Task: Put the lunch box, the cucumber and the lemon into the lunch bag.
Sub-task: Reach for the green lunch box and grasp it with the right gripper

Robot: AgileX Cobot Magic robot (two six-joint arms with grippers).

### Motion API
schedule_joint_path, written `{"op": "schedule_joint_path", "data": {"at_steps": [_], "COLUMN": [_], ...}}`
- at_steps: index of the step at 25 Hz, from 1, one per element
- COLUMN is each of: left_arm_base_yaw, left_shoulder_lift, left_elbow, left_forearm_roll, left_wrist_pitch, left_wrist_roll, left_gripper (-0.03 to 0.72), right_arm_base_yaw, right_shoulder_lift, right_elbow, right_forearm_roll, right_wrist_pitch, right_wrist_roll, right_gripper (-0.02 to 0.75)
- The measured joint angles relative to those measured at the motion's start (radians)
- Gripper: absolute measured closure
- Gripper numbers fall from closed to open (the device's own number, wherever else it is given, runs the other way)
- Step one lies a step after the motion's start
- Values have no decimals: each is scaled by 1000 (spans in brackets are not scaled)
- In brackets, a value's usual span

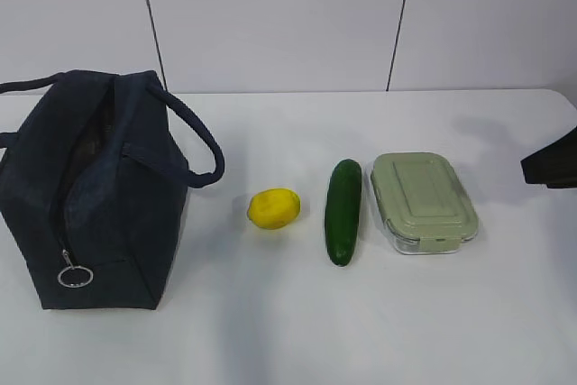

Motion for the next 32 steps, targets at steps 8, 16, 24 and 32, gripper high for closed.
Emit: {"op": "schedule_joint_path", "data": {"at_steps": [8, 16, 24, 32], "left_arm_base_yaw": [0, 0, 0, 0], "left_shoulder_lift": [0, 0, 0, 0], "left_elbow": [0, 0, 0, 0], "left_forearm_roll": [0, 0, 0, 0], "left_wrist_pitch": [0, 0, 0, 0], "left_wrist_roll": [0, 0, 0, 0], "left_gripper": [454, 454, 454, 454], "right_arm_base_yaw": [-35, -150, -150, -150], "right_shoulder_lift": [136, 251, 401, 487], "right_elbow": [-58, -60, -68, -161], "right_forearm_roll": [38, 191, 205, 218], "right_wrist_pitch": [70, 83, 79, 77], "right_wrist_roll": [-58, -168, -216, -219], "right_gripper": [389, 384, 384, 384]}}
